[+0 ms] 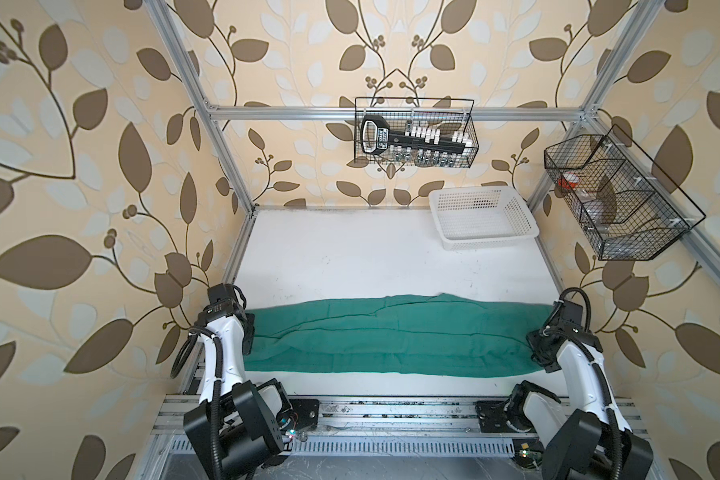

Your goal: Fold and stack the trousers

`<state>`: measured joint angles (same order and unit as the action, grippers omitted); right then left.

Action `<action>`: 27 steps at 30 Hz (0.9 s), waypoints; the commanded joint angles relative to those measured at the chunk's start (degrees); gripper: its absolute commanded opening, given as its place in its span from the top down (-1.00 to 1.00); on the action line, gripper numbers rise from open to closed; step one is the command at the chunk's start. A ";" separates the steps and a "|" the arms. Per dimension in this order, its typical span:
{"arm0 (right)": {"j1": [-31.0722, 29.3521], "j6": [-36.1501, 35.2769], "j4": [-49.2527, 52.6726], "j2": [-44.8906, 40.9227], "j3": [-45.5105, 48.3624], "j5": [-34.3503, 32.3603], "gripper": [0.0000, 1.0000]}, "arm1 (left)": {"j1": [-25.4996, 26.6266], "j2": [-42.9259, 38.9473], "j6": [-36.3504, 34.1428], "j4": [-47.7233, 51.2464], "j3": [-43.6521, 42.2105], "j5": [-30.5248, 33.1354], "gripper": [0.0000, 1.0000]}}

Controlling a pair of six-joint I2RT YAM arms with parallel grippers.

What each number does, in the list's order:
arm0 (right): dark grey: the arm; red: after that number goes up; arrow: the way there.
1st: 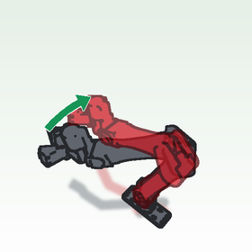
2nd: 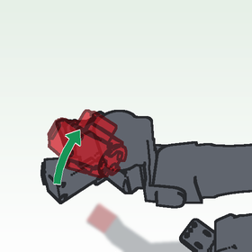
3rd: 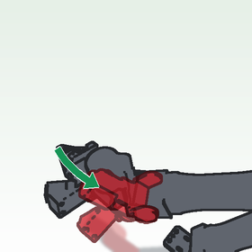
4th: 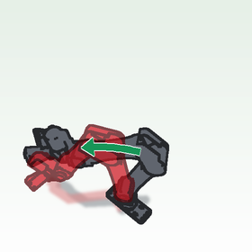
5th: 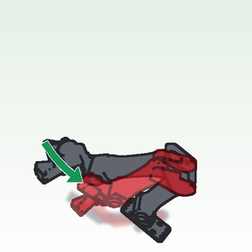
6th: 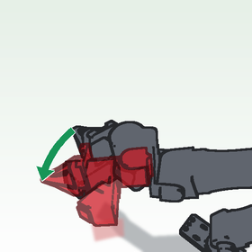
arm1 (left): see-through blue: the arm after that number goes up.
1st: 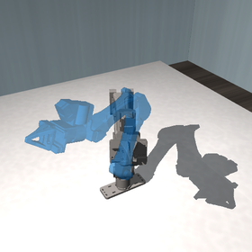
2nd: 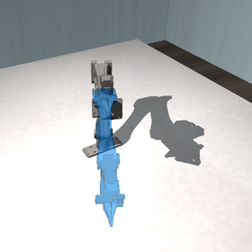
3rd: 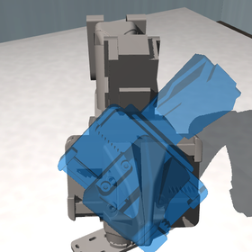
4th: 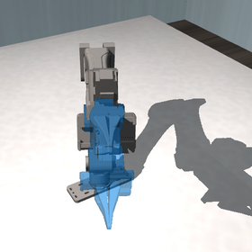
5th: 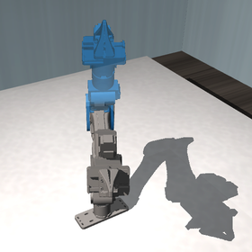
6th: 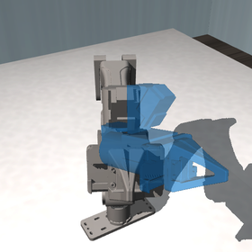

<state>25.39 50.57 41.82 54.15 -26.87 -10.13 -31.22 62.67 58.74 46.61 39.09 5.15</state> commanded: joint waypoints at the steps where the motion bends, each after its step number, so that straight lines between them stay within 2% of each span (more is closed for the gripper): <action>1: -5.57 4.19 -1.78 2.41 1.20 -0.01 0.82 | -0.33 3.66 0.94 -3.19 -1.56 -3.25 1.00; 6: -12.87 8.78 -4.59 6.46 1.74 -1.76 0.82 | 0.53 7.84 1.36 -5.34 -1.26 -2.55 1.00; 9: -13.94 9.79 -6.88 9.48 1.74 -2.35 0.82 | 1.72 12.33 2.05 -6.80 -0.50 -2.23 1.00; 16: -11.65 8.62 -11.00 15.94 -1.28 -3.11 0.81 | 5.20 19.33 2.87 -7.83 5.31 1.06 1.00; 19: -10.47 8.29 -12.77 19.90 -3.38 -2.64 0.81 | 7.49 24.97 2.67 -7.85 9.60 3.16 1.00; 23: -9.19 7.89 -14.98 24.65 -6.01 -2.61 0.81 | 8.07 31.18 3.25 -8.46 13.98 2.48 1.00; 27: -7.62 7.03 -16.70 28.66 -8.60 -3.00 0.81 | 9.43 35.63 2.53 -7.40 20.26 4.64 1.00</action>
<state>16.60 57.60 26.09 78.61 -36.45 -13.93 -22.52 95.31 60.60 40.82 56.05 6.48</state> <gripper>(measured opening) 0.094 0.055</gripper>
